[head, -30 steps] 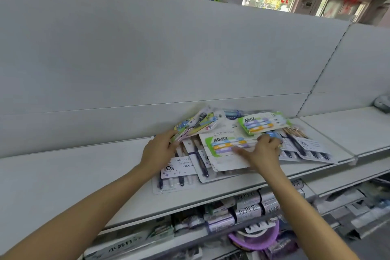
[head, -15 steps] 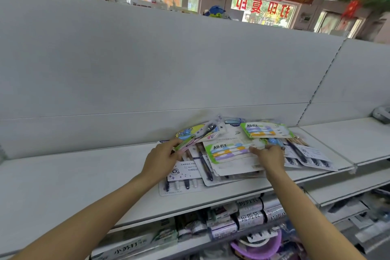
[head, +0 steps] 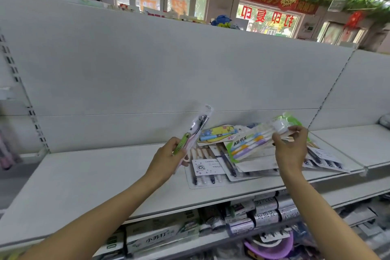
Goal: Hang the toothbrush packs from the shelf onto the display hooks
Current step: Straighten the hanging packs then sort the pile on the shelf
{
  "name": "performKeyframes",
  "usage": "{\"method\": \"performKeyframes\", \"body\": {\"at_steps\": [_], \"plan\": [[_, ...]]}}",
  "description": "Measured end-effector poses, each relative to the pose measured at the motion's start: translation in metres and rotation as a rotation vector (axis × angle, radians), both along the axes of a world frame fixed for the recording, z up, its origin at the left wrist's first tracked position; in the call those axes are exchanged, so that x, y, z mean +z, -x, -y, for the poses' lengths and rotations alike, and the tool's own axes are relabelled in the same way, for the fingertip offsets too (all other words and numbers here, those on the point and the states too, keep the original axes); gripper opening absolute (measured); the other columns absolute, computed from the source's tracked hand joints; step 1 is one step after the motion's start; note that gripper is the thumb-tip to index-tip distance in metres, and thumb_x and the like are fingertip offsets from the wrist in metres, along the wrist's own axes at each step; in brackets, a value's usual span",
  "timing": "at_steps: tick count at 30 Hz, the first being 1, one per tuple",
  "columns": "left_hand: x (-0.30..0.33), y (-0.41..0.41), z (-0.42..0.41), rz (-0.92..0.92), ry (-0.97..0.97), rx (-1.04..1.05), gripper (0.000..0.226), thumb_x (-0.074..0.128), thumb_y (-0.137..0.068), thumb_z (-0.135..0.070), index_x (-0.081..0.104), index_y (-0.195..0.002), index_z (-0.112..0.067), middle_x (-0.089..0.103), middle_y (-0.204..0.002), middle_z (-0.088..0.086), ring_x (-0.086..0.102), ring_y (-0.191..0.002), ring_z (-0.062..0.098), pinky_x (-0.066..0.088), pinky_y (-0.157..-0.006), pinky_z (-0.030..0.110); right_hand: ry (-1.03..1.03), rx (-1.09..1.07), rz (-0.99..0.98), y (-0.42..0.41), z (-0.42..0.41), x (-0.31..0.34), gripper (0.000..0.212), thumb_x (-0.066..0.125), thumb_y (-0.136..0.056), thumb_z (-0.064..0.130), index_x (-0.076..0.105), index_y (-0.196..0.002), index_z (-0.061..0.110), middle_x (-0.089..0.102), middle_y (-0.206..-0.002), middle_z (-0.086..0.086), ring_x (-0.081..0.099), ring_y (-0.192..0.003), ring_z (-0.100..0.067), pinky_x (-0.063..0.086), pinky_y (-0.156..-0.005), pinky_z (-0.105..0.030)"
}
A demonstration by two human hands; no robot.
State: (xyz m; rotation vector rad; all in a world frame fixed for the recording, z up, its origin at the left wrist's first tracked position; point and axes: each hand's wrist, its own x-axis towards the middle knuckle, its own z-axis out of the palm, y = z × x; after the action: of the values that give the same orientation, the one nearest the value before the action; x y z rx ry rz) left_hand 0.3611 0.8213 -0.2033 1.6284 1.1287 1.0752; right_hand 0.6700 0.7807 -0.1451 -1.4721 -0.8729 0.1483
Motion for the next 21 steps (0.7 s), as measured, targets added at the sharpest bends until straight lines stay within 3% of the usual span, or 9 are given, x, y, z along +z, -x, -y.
{"method": "performKeyframes", "body": {"at_steps": [2,5,7,9,16,19,21], "plan": [[0.005,0.02,0.011,0.13,0.026,-0.013,0.015,0.056,-0.1,-0.026,0.055,-0.097,-0.012,0.068,-0.075,0.001,0.073,-0.075,0.028,0.058,-0.084,0.051,-0.051,0.09,0.025,0.028,0.009,0.008,0.032,0.064,-0.091,0.004,0.043,-0.115,0.012,0.051,-0.097,0.01,0.053,-0.058,-0.008,0.037,-0.051,-0.01],[0.016,0.055,0.032,0.181,-0.005,-0.006,0.019,0.05,-0.102,-0.033,0.054,-0.097,-0.015,0.066,-0.076,0.005,0.071,-0.079,0.029,0.057,-0.078,0.041,-0.099,0.245,0.051,0.078,0.021,0.018,0.031,0.062,-0.092,0.001,0.044,-0.114,0.014,0.053,-0.11,0.002,0.054,-0.057,0.003,0.041,-0.058,-0.014],[0.022,0.084,0.046,0.218,-0.021,-0.009,0.016,0.05,-0.102,-0.031,0.057,-0.102,-0.017,0.069,-0.08,0.005,0.07,-0.082,0.026,0.055,-0.079,0.039,-0.094,0.326,0.072,0.114,0.025,0.019,0.031,0.064,-0.092,0.004,0.046,-0.113,0.017,0.058,-0.113,-0.001,0.059,-0.064,0.002,0.048,-0.066,-0.03],[0.024,0.115,0.059,0.26,-0.012,-0.011,0.011,0.053,-0.101,-0.026,0.059,-0.106,-0.019,0.073,-0.087,0.007,0.069,-0.086,0.018,0.054,-0.08,0.029,-0.09,0.4,0.089,0.152,0.029,0.018,0.029,0.066,-0.091,0.005,0.049,-0.111,0.019,0.062,-0.104,0.004,0.061,-0.072,0.001,0.051,-0.07,-0.035],[0.019,0.223,0.102,0.279,0.0,0.017,0.017,0.059,-0.097,-0.017,0.058,-0.114,-0.014,0.077,-0.094,0.008,0.068,-0.085,0.01,0.048,-0.066,0.017,-0.107,0.615,0.063,0.278,0.047,0.001,0.023,0.065,-0.092,0.004,0.052,-0.102,0.02,0.061,-0.101,0.007,0.063,-0.082,0.003,0.05,-0.068,-0.014],[0.011,0.261,0.117,0.299,-0.02,0.07,0.018,0.064,-0.093,-0.007,0.056,-0.107,-0.014,0.077,-0.094,0.011,0.072,-0.095,0.027,0.057,-0.079,0.029,-0.119,0.688,0.035,0.318,0.051,0.0,0.022,0.065,-0.093,0.004,0.052,-0.102,0.02,0.063,-0.101,0.01,0.065,-0.082,0.005,0.049,-0.069,-0.011],[0.006,0.283,0.126,0.297,-0.015,0.109,0.021,0.063,-0.091,0.001,0.052,-0.103,-0.011,0.078,-0.094,0.009,0.073,-0.095,0.026,0.058,-0.078,0.033,-0.124,0.732,0.026,0.34,0.052,0.002,0.019,0.064,-0.093,0.003,0.053,-0.106,0.012,0.063,-0.101,0.01,0.065,-0.082,0.007,0.049,-0.069,-0.009]]}}
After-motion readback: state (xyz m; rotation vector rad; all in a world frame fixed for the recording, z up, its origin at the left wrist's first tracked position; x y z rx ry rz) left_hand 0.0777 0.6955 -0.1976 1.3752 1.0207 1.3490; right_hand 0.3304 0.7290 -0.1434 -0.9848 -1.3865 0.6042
